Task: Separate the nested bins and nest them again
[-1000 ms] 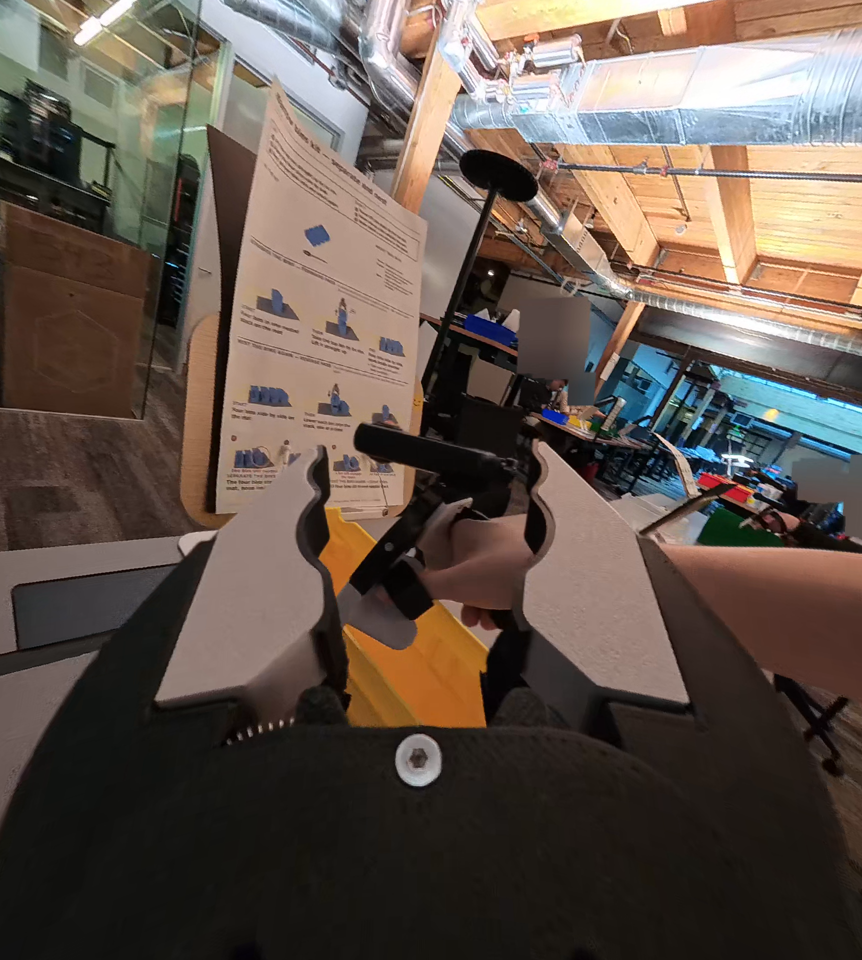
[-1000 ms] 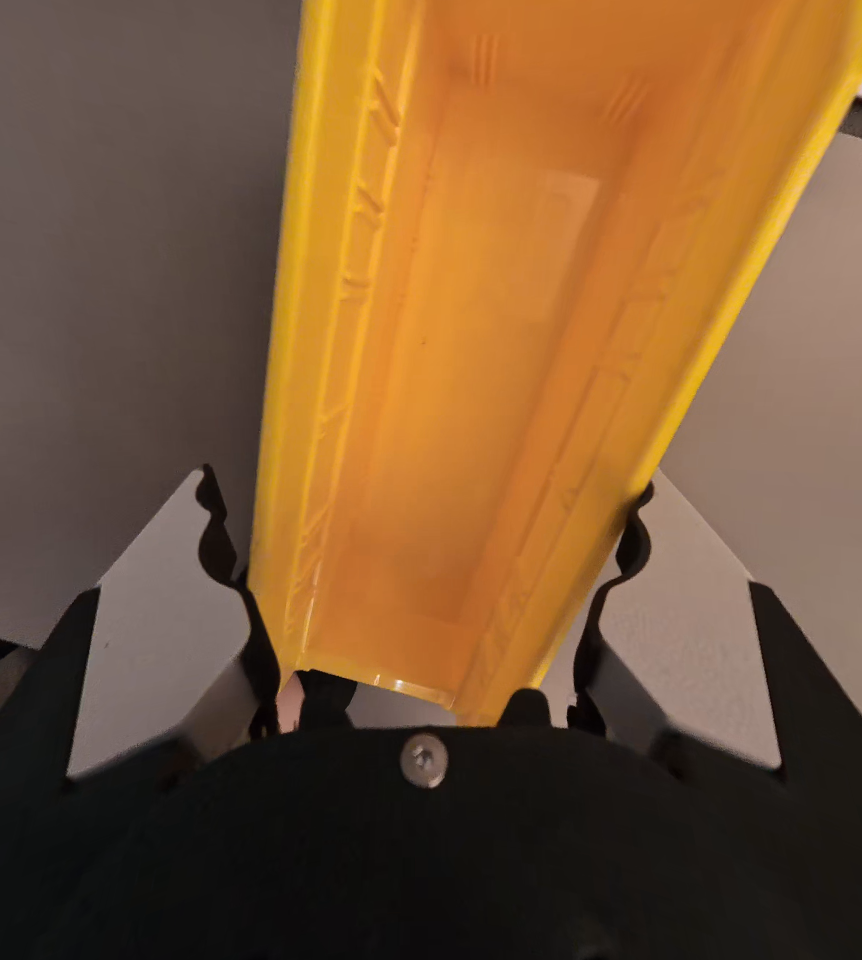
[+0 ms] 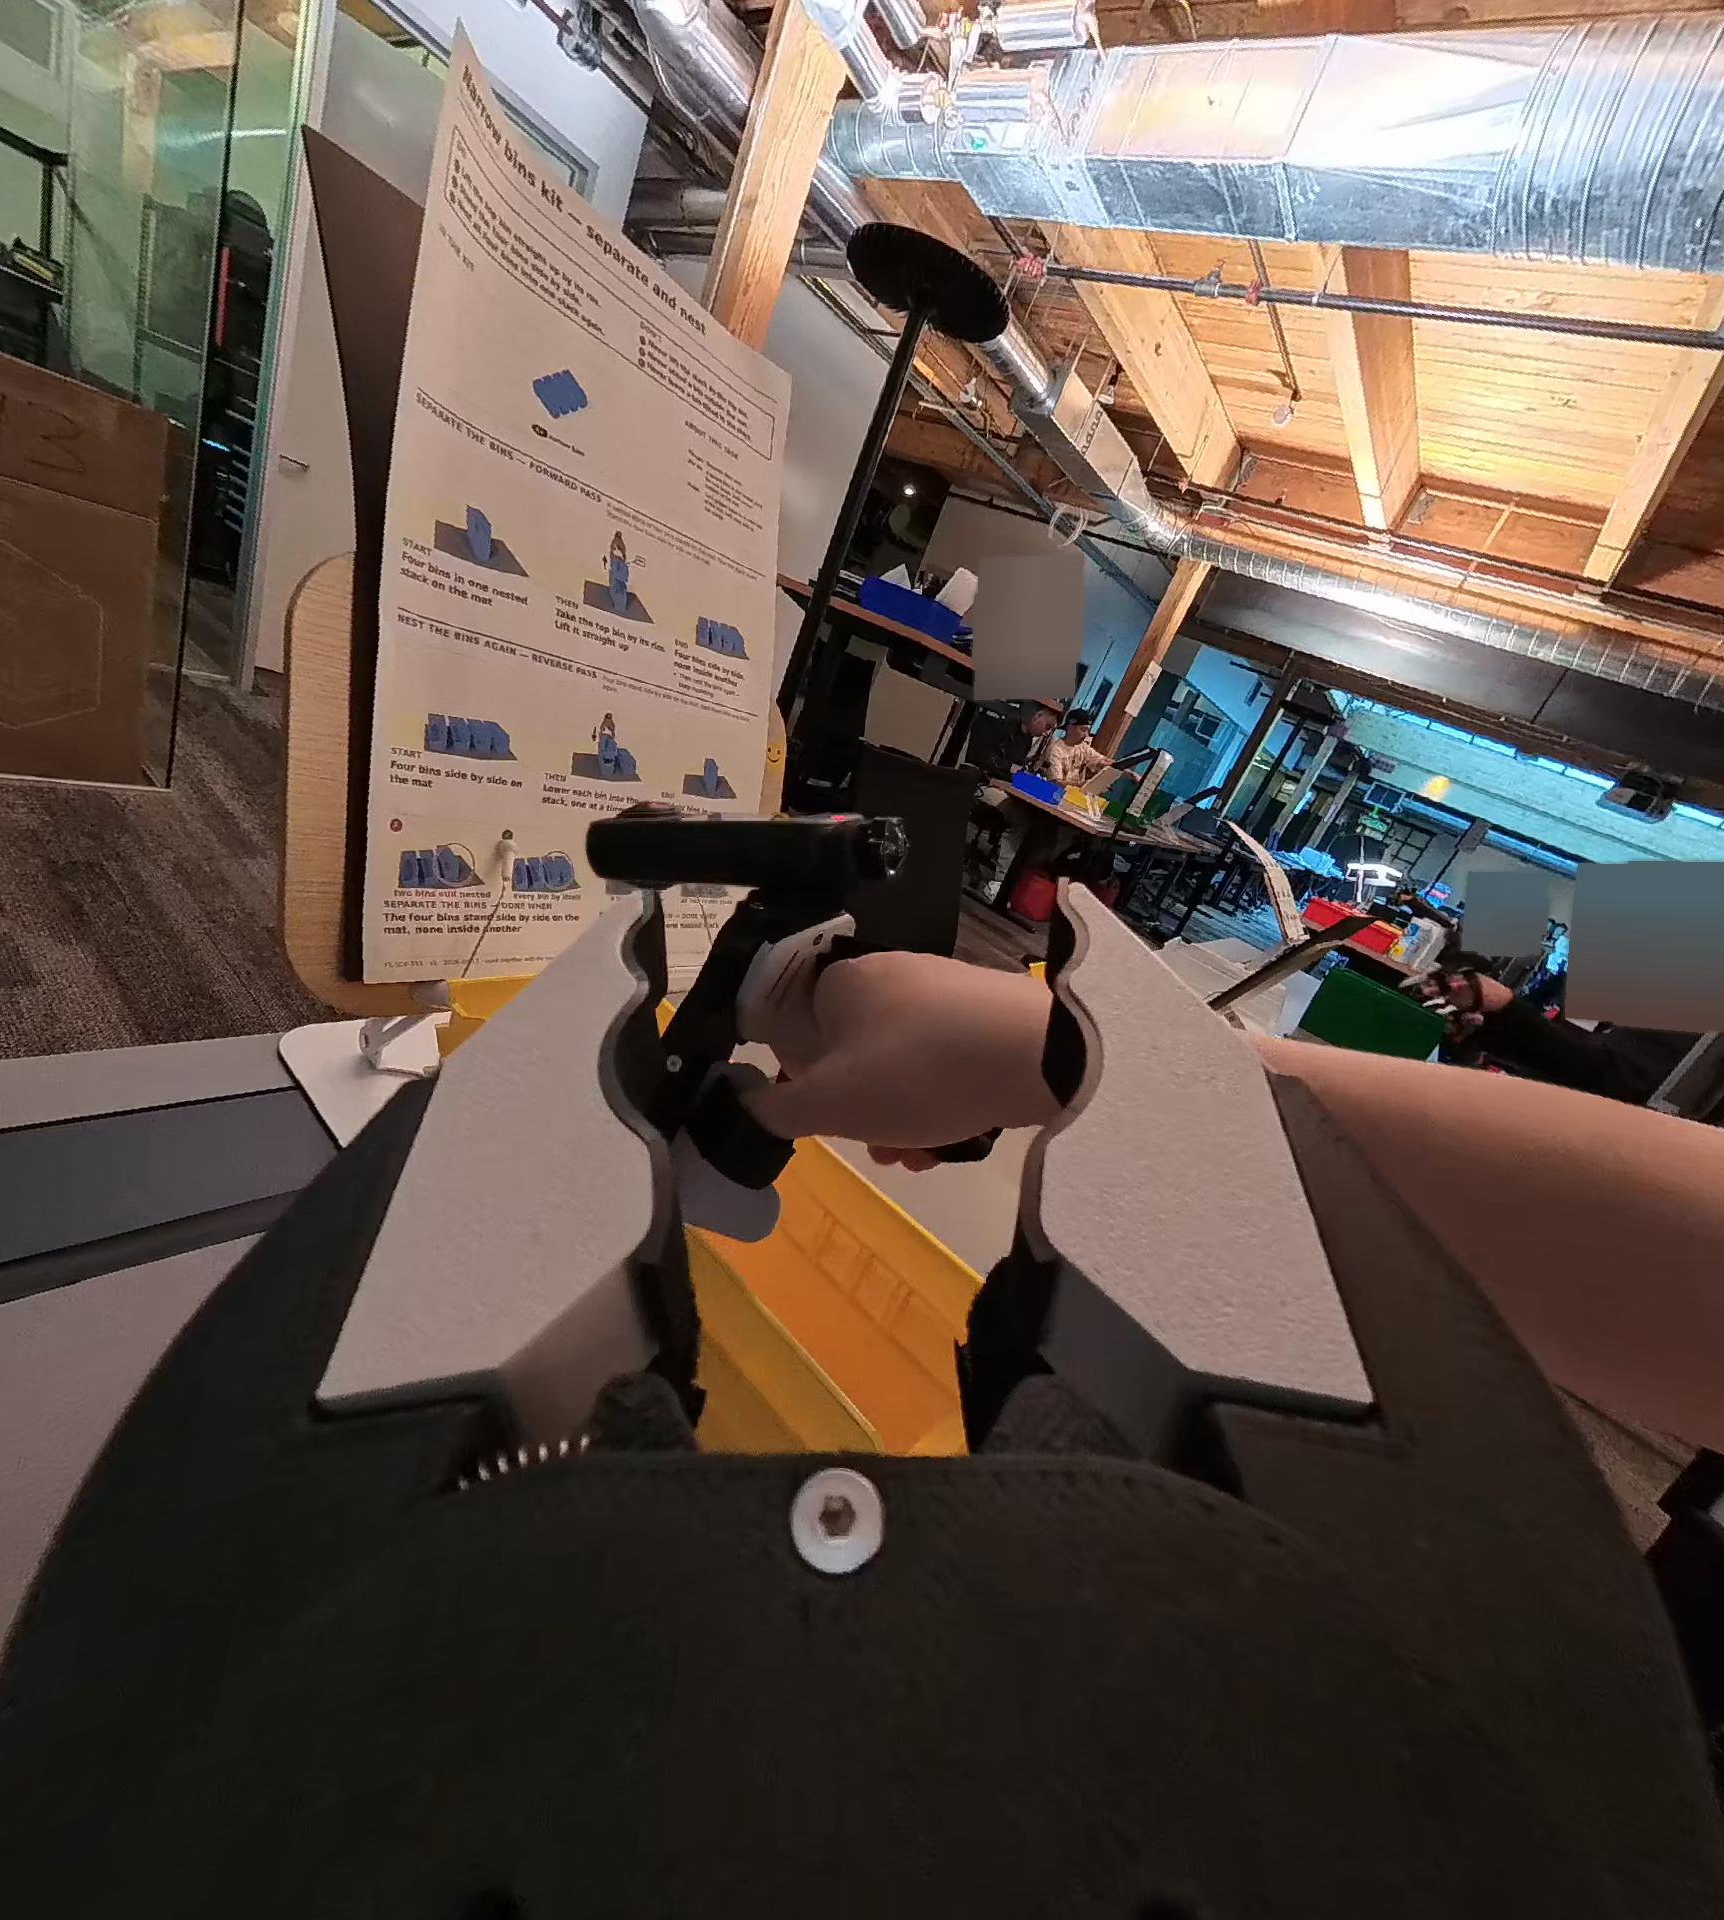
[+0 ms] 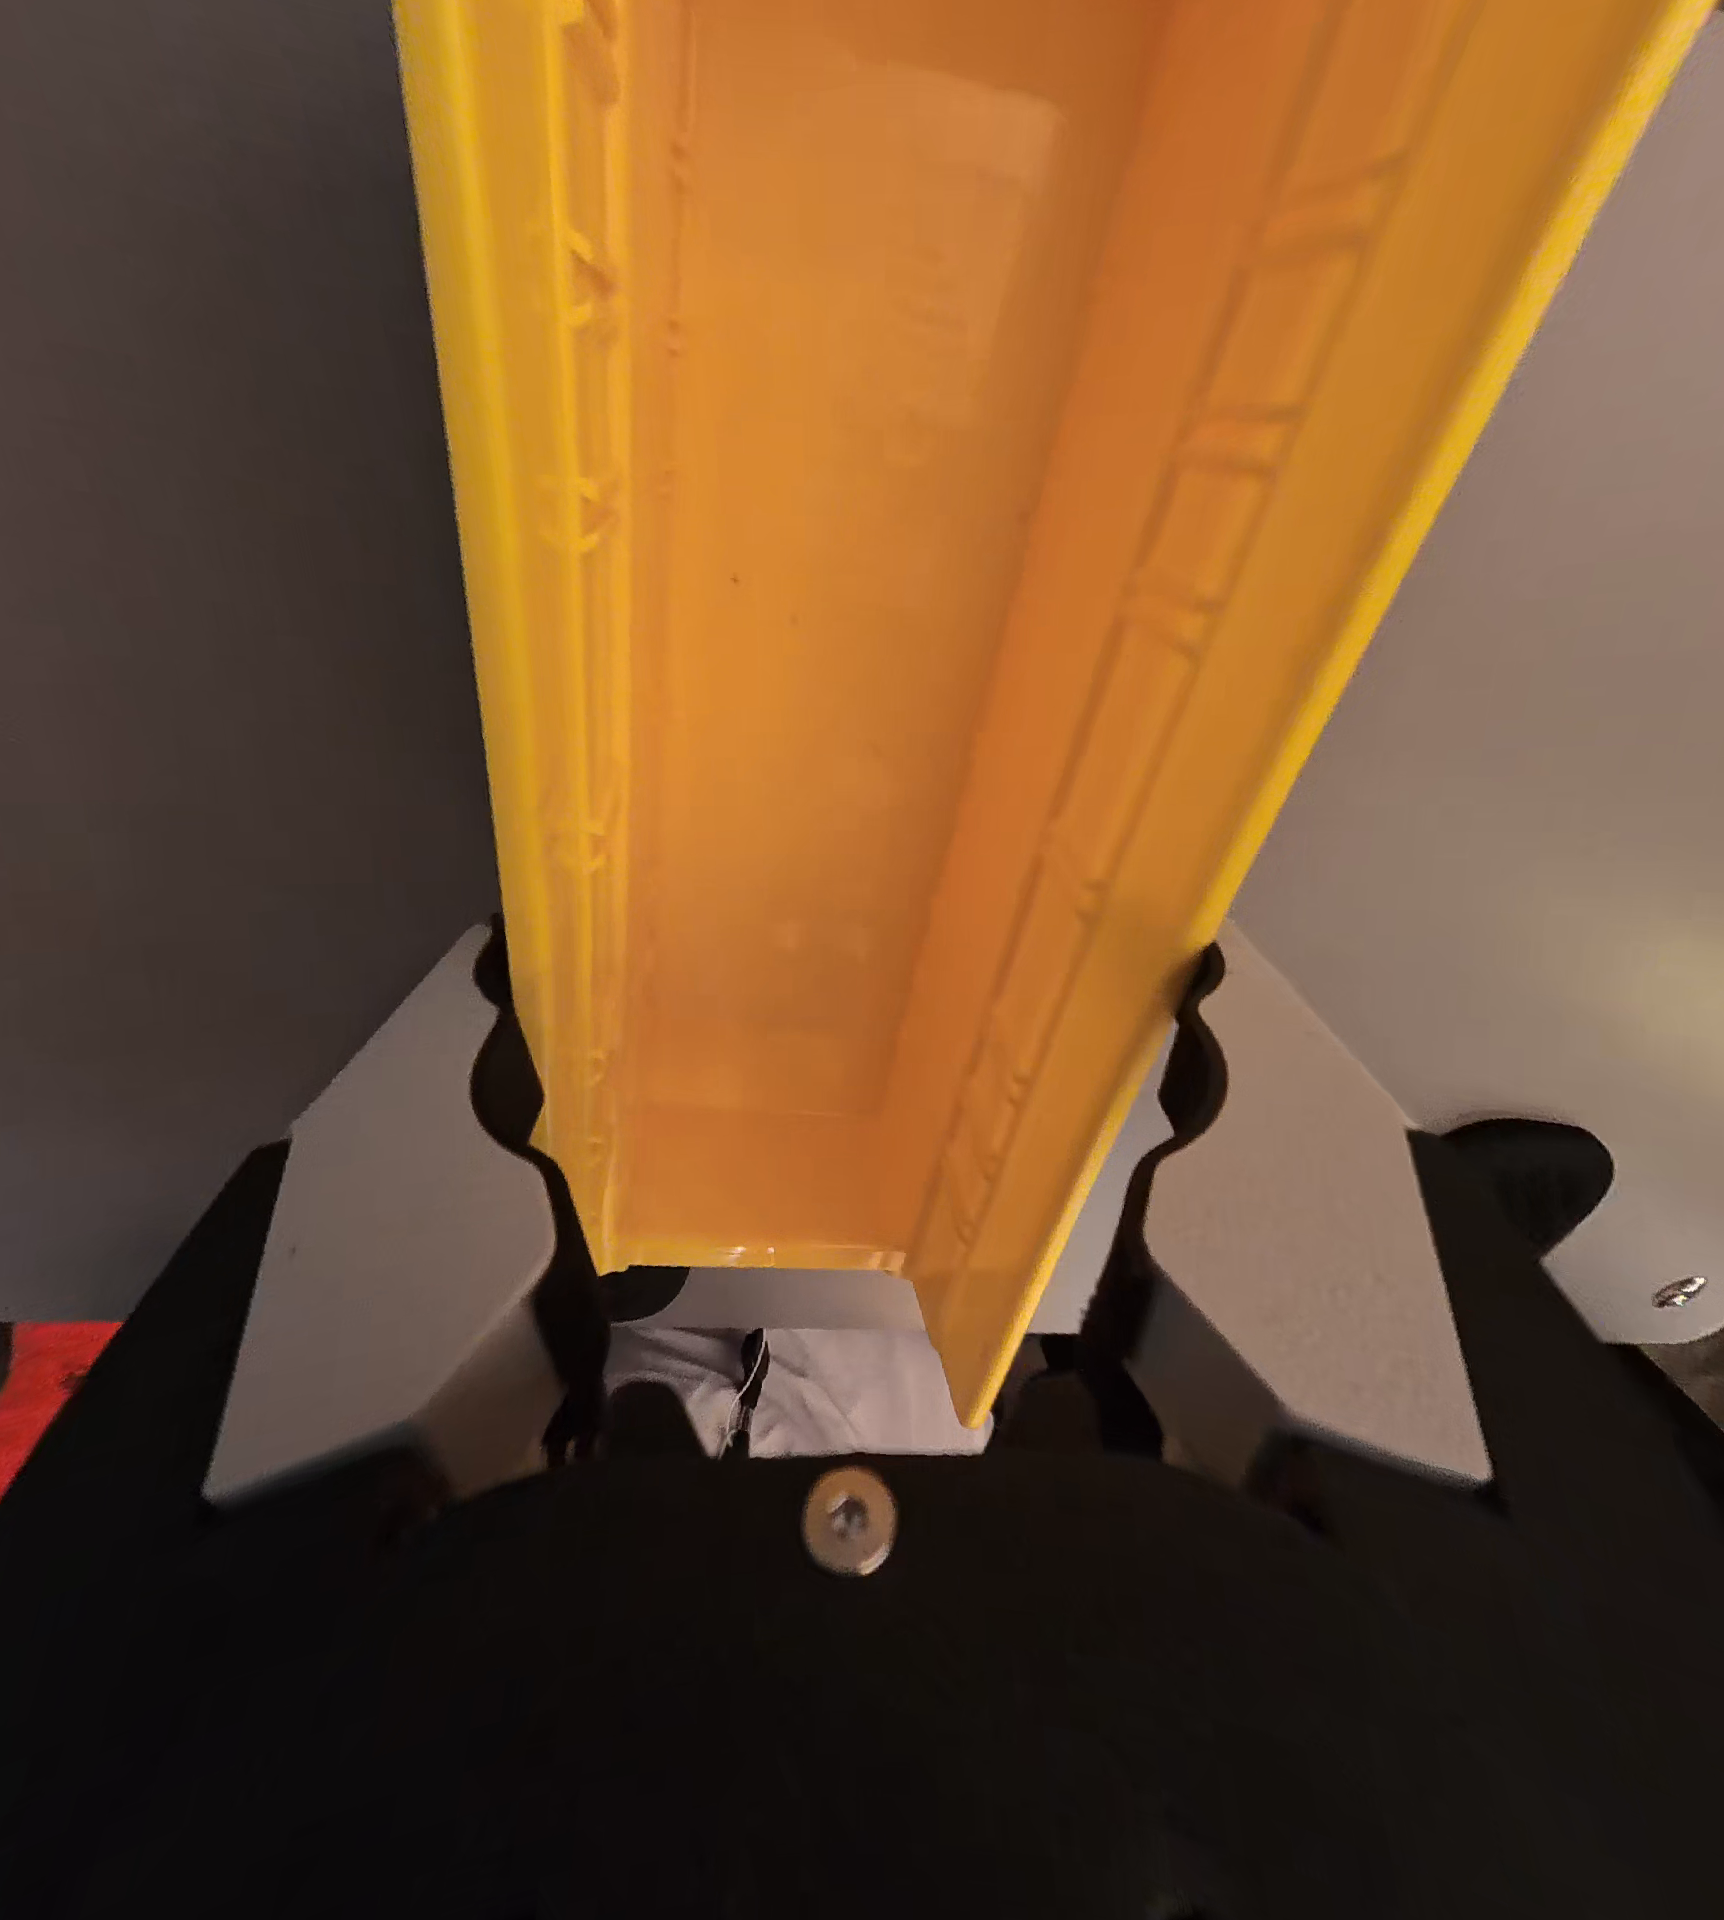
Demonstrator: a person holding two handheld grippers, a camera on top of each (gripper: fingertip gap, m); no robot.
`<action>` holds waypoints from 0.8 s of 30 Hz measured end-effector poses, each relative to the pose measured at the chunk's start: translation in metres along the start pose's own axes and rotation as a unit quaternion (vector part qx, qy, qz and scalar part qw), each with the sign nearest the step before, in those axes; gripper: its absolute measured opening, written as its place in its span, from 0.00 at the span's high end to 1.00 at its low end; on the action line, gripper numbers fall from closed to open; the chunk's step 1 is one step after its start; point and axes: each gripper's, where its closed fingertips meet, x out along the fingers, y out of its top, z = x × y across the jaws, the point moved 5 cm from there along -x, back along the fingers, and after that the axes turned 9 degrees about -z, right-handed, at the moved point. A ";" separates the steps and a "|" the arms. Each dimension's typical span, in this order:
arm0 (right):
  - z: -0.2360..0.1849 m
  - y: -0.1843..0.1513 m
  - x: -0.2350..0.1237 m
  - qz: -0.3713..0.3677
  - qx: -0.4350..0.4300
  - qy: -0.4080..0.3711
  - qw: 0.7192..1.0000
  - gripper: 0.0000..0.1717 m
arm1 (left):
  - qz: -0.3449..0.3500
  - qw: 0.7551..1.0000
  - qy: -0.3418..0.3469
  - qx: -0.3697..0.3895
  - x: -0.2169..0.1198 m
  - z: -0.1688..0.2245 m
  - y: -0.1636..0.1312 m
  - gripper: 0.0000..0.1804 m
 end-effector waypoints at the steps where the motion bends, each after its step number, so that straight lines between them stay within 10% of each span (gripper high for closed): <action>1: 0.000 0.000 -0.001 -0.001 0.004 0.005 1.000 0.29 | 0.001 1.000 0.000 0.001 0.000 0.000 0.000 0.60; 24: 0.001 -0.009 -0.006 -0.042 0.003 0.029 0.999 0.35 | -0.030 0.999 0.011 0.015 0.017 0.009 -0.005 0.60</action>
